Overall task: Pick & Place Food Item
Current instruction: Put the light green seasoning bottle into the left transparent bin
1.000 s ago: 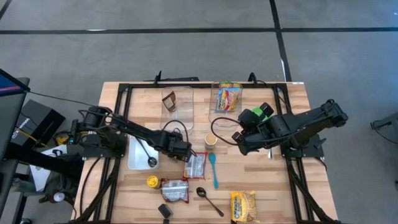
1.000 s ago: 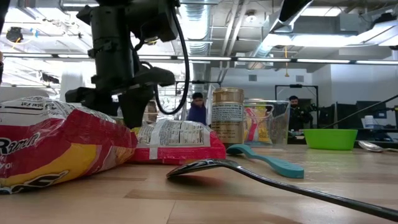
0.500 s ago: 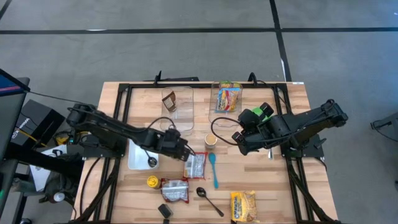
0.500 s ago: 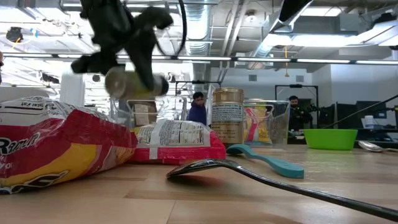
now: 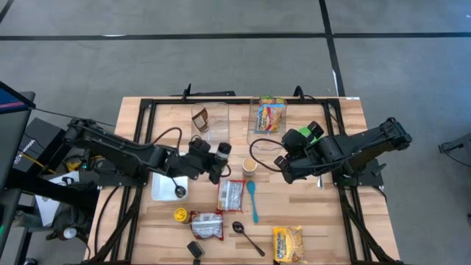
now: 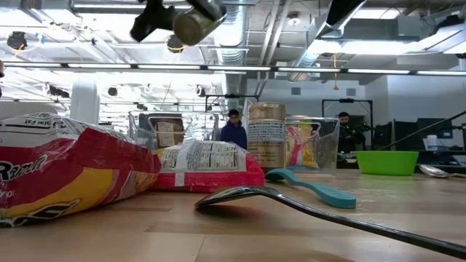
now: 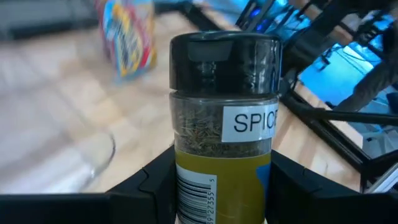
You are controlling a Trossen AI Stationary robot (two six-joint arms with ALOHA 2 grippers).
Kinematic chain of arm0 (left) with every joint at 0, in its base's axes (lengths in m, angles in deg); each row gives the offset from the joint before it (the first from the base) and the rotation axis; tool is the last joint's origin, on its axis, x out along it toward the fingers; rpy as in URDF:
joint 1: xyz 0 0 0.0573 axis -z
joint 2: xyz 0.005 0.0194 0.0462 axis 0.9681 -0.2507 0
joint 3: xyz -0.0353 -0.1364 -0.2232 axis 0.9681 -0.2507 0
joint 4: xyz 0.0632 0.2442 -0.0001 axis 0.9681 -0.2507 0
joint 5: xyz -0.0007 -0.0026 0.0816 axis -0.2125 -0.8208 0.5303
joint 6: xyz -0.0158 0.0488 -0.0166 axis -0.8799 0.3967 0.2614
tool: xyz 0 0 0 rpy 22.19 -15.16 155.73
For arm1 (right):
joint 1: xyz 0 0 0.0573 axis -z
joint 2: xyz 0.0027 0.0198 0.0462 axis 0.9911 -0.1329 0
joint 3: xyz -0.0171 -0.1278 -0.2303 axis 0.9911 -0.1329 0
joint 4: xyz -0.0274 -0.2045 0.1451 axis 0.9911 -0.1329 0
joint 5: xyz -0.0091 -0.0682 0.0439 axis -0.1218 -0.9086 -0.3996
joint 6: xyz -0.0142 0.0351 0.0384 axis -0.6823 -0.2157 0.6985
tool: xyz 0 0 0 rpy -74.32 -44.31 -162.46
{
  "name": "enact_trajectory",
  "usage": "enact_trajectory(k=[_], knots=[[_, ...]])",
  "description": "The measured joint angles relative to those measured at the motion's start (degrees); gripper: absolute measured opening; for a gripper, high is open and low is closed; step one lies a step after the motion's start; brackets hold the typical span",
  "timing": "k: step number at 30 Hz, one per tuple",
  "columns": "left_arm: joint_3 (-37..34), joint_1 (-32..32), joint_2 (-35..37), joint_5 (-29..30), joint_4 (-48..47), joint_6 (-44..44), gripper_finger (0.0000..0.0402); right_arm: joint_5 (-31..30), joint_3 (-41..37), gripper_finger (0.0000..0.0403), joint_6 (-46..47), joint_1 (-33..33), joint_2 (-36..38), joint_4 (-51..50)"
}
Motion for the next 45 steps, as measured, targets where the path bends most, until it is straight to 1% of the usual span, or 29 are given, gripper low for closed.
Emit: enact_trajectory(k=[5,10,12,15,18,21,24,27,29,33,40,45], knots=[[0.00,-1.07,-0.02,0.49,6.26,10.56,0.0169,0.04,0.00,0.0000,0.00,0.00,0.00,0.25],[0.00,-3.46,-0.05,0.41,7.09,15.96,0.0169,0.03,0.00,0.0000,0.02,0.00,0.00,0.35],[-0.02,-4.58,-0.05,-1.03,7.12,16.89,0.0169,0.02,0.00,0.0000,0.00,0.03,0.00,0.32],[-0.22,-6.23,-0.05,-4.87,7.76,17.48,0.0169,0.04,0.00,0.0000,0.00,0.47,0.00,0.28],[-3.26,-7.62,-0.05,-8.50,13.97,18.76,0.0169,0.14,0.00,0.0000,0.00,1.10,0.00,0.32],[-7.60,-8.71,-0.11,-12.47,22.59,18.78,0.0169,0.51,0.00,0.0000,0.00,2.14,0.00,0.46],[-11.63,-9.26,-0.11,-14.29,30.45,18.64,0.0169,1.97,-0.44,0.0000,-0.20,3.37,0.05,1.96],[-13.91,-9.29,0.03,-14.35,35.59,18.63,0.0169,5.42,-3.72,0.0000,-4.17,4.79,0.68,8.85],[-14.78,-9.27,0.21,-14.38,37.94,18.63,0.0169,8.30,-6.78,0.0000,-7.91,5.88,1.79,16.03],[-15.19,-9.27,0.16,-14.87,37.90,18.59,0.0169,15.76,-12.94,0.0000,-14.49,8.34,4.43,29.76],[-15.19,-9.27,0.17,-18.43,38.41,18.64,0.0169,26.96,-19.77,0.0000,-21.74,12.70,10.36,47.78],[-15.19,-9.27,0.17,-18.92,38.43,18.65,0.0169,36.83,-25.73,0.0000,-25.47,14.51,13.08,65.09]])
